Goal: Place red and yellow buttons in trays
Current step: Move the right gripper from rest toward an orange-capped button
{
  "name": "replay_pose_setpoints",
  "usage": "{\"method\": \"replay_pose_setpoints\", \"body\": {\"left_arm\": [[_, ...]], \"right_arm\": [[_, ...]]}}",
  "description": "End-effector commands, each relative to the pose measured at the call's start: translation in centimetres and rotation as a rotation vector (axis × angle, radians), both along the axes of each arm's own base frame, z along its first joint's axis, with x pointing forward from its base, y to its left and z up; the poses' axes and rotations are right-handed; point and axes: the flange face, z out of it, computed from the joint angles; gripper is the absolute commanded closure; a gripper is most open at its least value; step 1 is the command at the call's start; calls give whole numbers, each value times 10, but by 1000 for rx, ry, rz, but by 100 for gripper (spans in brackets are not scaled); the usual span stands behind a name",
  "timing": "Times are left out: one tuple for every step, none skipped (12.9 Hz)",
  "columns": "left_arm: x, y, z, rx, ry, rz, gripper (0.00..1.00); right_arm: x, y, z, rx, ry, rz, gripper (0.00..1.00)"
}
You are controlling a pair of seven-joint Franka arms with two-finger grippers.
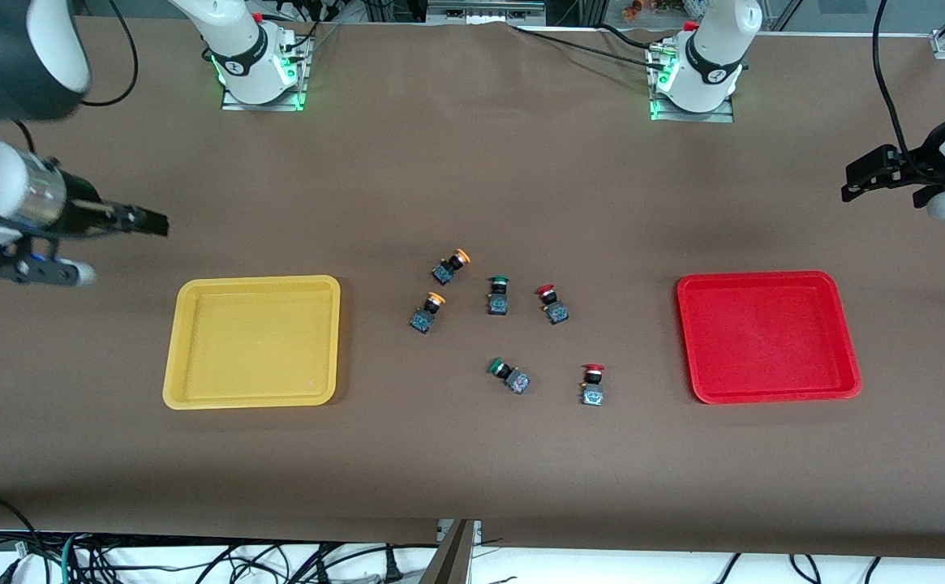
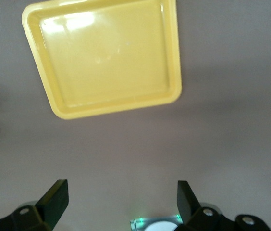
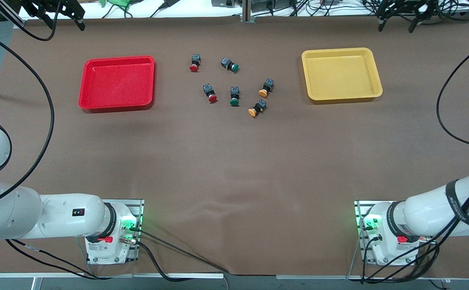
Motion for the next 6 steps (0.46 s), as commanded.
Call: {"method": "replay_pose_setpoints", "body": {"left_arm": [[1,2,4,-32,2,12,0],[2,1,1,-39,6,12,0],[2,1,2,-41,6,12,0],[2,1,1,-43,8,12,0],[2,1,2,-42,6,14,0],[2,1,2,-42,6,14,0]], "right_arm": [[27,57,-63,4,-13,-140,0],[31,85,-88,15,-6,-189,0],[33,113,-110,2,-14,-237,0],[31,148,-130,-11,-27,-285,0],[27,178,-150,-20,-35,-317,0],[24,204,-170,-26,-48,-353,0]]}}
